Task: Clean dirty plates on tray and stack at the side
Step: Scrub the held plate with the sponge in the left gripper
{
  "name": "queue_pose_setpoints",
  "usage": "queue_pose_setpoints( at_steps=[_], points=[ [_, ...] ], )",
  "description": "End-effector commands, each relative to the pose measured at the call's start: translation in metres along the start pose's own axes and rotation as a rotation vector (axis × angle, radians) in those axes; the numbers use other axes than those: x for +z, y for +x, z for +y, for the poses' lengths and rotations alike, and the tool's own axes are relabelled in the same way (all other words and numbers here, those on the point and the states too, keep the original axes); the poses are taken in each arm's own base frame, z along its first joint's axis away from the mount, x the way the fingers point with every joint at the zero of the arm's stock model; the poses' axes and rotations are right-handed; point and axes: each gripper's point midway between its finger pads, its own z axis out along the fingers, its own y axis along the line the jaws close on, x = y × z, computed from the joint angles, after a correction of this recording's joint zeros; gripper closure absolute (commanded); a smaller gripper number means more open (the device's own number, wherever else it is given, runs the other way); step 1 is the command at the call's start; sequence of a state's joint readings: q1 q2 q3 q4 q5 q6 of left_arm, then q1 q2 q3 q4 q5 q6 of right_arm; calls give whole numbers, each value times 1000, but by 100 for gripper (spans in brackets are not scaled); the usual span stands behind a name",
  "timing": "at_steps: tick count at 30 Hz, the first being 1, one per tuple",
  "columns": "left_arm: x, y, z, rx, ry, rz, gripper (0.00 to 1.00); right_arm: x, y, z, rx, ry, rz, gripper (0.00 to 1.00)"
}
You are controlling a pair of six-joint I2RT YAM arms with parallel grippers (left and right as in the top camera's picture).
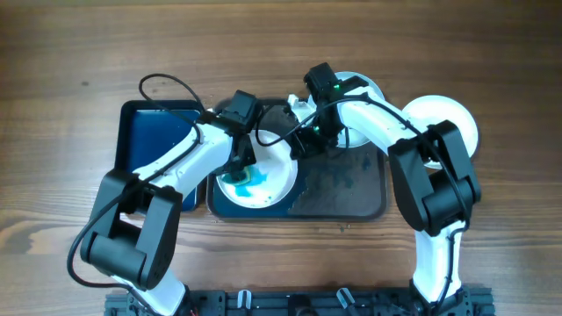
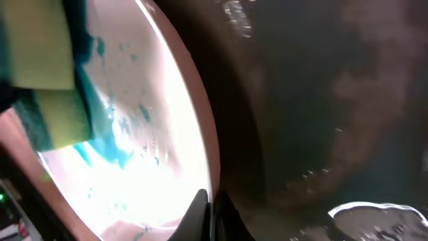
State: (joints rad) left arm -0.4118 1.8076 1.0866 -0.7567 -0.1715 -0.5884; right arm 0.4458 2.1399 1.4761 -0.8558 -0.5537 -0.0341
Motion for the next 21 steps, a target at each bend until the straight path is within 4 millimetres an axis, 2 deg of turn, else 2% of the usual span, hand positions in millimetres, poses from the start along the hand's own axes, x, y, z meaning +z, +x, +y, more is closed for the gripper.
queue_pose_setpoints(
  at_steps=[1, 3, 4, 5, 8, 10, 12, 14, 17, 19, 21],
  points=[
    [-3, 25, -46, 149, 282, 151, 96, -2, -4, 13, -60, -134, -22, 96],
    [-27, 33, -94, 308, 591, 174, 96, -2, -3, 12, -54, -135, -18, 96],
    [-28, 28, -98, 317, 612, 150, 96, -4, -4, 9, -39, -133, -22, 96],
    [-24, 23, -95, 315, 576, 122, 96, -4, -4, 9, -38, -133, -23, 96],
    [-7, -1, -66, 227, 364, 24, 96, -5, -4, 7, -25, -133, -25, 96],
    [2, -23, -31, 80, 148, -77, 96, -4, -4, 9, -12, -134, -22, 96],
    [3, -32, -1, -24, -12, -136, 96, -6, -5, 5, -3, -132, -27, 96],
    [4, -25, 13, -26, -78, -115, 96, -5, -5, 7, 3, -132, -25, 96],
    [3, -11, 28, -87, -141, -67, 96, -7, -10, -4, 70, -93, -47, 96],
    [4, 10, 19, -110, -85, 39, 96, -9, -14, -11, 66, -75, -61, 96],
    [3, 34, -5, -117, 54, 177, 96, -6, -18, -20, 46, -3, -75, 96]
  ],
)
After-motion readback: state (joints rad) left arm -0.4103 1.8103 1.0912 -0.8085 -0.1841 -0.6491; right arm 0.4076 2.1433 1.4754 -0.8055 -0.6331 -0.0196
